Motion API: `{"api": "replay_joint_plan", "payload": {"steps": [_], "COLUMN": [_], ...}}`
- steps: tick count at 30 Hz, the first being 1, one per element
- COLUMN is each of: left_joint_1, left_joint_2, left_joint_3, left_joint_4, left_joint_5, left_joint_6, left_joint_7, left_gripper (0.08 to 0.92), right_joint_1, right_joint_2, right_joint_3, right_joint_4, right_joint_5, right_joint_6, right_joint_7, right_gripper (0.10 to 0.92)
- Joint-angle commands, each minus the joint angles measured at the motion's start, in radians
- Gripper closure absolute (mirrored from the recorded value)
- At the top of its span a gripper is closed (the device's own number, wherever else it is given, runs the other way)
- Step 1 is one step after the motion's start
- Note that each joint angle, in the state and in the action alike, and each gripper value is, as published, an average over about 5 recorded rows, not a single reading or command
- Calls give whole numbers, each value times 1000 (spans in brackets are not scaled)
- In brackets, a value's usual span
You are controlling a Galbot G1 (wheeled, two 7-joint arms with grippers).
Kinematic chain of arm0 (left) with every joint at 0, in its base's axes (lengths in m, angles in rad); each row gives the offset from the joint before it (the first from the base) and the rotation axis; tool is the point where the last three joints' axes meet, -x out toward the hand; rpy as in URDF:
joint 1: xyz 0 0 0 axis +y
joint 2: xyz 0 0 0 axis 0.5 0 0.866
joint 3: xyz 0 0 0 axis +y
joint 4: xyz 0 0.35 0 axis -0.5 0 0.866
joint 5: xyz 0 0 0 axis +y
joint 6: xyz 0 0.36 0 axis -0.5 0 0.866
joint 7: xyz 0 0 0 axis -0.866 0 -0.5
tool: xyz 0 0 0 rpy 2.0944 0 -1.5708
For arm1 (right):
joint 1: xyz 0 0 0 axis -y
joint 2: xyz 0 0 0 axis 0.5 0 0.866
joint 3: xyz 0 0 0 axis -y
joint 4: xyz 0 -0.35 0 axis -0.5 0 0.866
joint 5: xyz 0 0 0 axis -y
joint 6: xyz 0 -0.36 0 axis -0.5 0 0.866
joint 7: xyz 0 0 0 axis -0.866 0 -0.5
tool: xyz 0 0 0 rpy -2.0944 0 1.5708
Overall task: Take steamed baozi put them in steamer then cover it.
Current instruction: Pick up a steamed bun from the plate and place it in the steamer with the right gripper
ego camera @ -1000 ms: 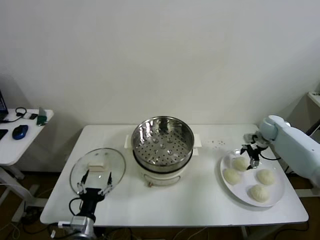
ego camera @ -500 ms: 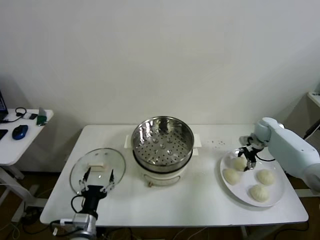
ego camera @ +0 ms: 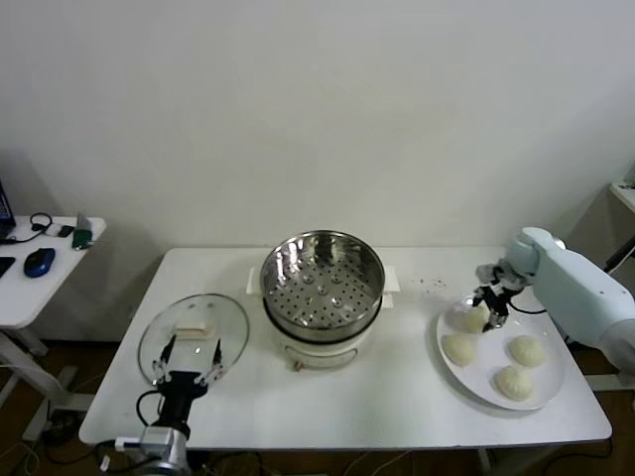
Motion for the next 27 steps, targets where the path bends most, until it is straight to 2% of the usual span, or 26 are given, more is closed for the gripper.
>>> {"api": "replay_joint_plan", "payload": {"steps": [1,7,14,22,27], "left_joint_1": [6,12,21,27,37], "left_joint_2": [7,15,21,19,36], "left_joint_3": [-2,-2,6,14,14], "left_joint_4": [-1,1,-16,-30,-49], "left_joint_5": [-7,-12,-29,-56,-72], "left_joint_6": [0,2,33,46,48], "left_joint_7": [0,1,0,-1,11], "left_gripper": [177,177,177,177,177], "right_joint_1": [236,525,716,711,625], "right_joint_2": [-27,36,204,426,524], "right_joint_3": [-222,-456,-578,-569,-534], "right_joint_4": [122,190,207,161,145], "right_joint_5": [120,264,353,361,306], "right_joint_6": [49,128,244,347,379], "right_joint_7": [-3,-13,-15,-14,-12], "right_gripper": [378,380,374,372,372]}}
